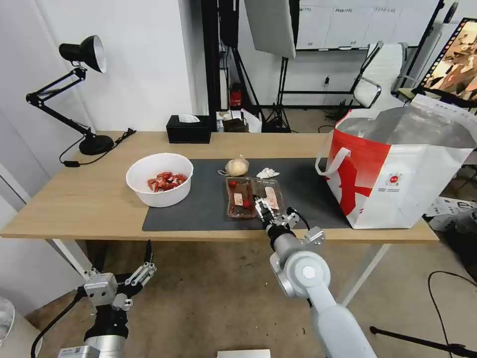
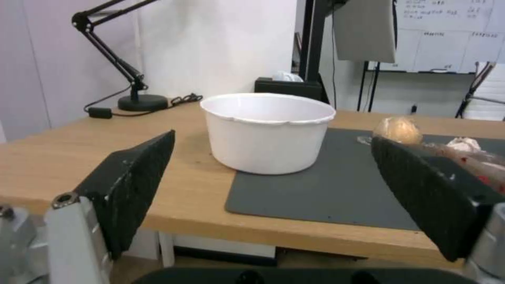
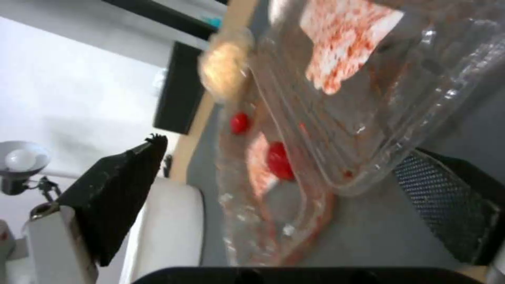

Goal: Pick up the trash from the table and place it into the takeout bag.

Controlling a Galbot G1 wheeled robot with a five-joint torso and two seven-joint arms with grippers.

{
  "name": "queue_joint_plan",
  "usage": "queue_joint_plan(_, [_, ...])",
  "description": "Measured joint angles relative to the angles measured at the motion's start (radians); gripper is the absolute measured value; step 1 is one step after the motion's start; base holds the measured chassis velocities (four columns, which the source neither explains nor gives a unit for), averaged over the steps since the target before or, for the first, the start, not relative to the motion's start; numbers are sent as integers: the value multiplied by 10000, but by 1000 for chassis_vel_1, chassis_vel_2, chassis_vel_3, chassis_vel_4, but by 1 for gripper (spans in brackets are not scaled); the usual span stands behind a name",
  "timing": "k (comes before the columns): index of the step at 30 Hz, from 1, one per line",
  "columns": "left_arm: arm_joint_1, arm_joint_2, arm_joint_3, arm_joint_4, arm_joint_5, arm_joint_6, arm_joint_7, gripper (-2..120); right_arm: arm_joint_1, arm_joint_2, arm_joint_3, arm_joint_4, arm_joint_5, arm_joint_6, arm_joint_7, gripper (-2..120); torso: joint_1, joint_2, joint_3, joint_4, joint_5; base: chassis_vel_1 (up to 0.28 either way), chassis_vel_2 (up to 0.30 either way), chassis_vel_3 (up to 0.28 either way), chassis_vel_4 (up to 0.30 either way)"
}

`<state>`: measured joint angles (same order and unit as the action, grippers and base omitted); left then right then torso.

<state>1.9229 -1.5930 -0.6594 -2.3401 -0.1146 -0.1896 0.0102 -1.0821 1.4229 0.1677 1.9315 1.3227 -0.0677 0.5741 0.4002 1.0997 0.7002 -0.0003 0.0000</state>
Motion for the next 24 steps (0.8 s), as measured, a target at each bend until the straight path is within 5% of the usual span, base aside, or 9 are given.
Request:
queue_joint_plan(13, [-42,1,-71,104,-45,-90,-8,100,1170,-413,-529,-321,-811,-708,-1435,100,0,1,-1,2,-1,0,0,0,0])
queue_joint_plan(24, [-120,4,-126,245,-55,-164,-12,100,2123,-130,-848,-1470,422,-1410,-299,100,-1,3,-3,2,-1,0,0,0,0])
